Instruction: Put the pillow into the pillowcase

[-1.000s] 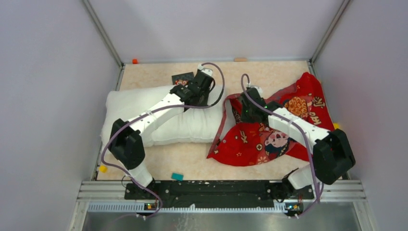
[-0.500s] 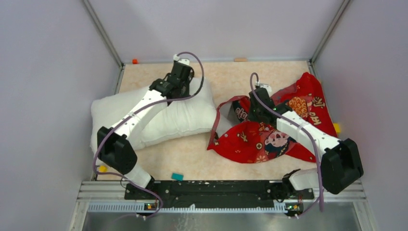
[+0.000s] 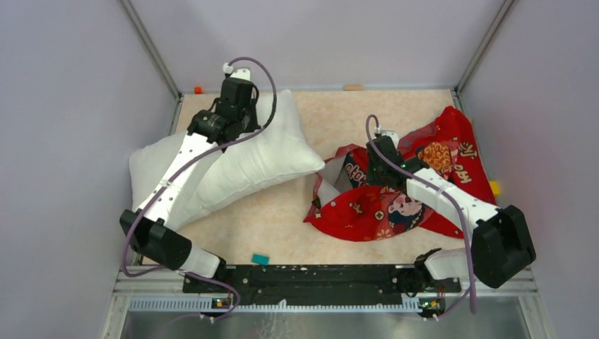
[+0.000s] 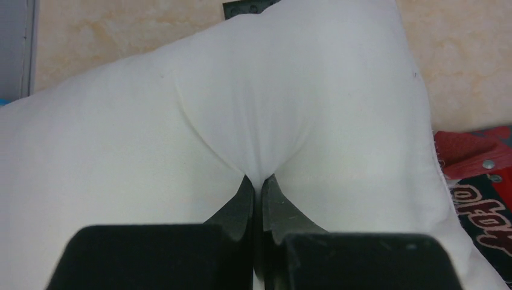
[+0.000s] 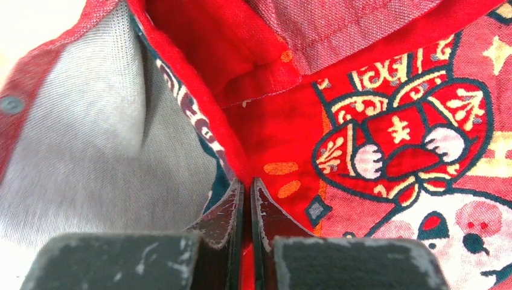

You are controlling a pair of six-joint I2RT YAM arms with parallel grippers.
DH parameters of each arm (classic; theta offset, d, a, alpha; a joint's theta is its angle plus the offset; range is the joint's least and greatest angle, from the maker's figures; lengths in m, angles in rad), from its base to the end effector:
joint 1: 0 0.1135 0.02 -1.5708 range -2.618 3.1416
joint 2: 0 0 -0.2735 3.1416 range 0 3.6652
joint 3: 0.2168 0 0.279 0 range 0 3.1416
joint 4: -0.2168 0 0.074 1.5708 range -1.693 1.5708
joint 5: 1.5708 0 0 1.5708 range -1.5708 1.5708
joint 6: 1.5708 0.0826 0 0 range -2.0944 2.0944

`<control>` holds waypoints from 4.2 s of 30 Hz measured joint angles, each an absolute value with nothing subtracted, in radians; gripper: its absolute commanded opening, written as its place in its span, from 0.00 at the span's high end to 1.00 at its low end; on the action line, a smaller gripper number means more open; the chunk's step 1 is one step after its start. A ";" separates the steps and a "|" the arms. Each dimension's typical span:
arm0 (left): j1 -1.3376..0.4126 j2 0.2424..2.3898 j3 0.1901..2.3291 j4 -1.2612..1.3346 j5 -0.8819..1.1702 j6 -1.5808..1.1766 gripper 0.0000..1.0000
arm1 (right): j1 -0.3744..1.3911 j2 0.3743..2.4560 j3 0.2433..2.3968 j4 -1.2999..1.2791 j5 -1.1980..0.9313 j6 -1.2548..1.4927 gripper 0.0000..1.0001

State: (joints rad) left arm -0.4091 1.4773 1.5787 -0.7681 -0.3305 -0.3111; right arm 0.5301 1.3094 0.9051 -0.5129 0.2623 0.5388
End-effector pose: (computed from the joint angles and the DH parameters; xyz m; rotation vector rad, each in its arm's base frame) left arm 0.3584 -0.1262 0.3790 -0.0698 2.1947 -0.0329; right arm 0.2843 0.1418 0.2036 0.1201 2.4470 0.1447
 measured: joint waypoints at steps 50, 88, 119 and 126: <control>-0.569 1.392 1.140 -0.499 -0.189 -0.415 1.00 | 0.687 0.879 0.767 -0.675 0.422 0.624 0.98; -0.733 1.837 1.543 -0.656 -0.358 -0.213 1.00 | 0.421 1.716 1.147 -0.360 0.213 0.453 1.00; -0.728 1.512 1.496 -0.751 -0.361 -0.233 1.00 | 0.448 1.882 1.480 -0.572 0.266 0.416 0.50; -0.728 1.481 1.498 -0.767 -0.363 -0.233 1.00 | 0.470 1.918 1.481 -0.574 0.250 0.422 0.53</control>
State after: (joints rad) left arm -0.7280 1.4807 1.4982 -0.7673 -0.3634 -0.2325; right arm 0.4702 1.9179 1.4807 -0.5739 0.2497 0.4221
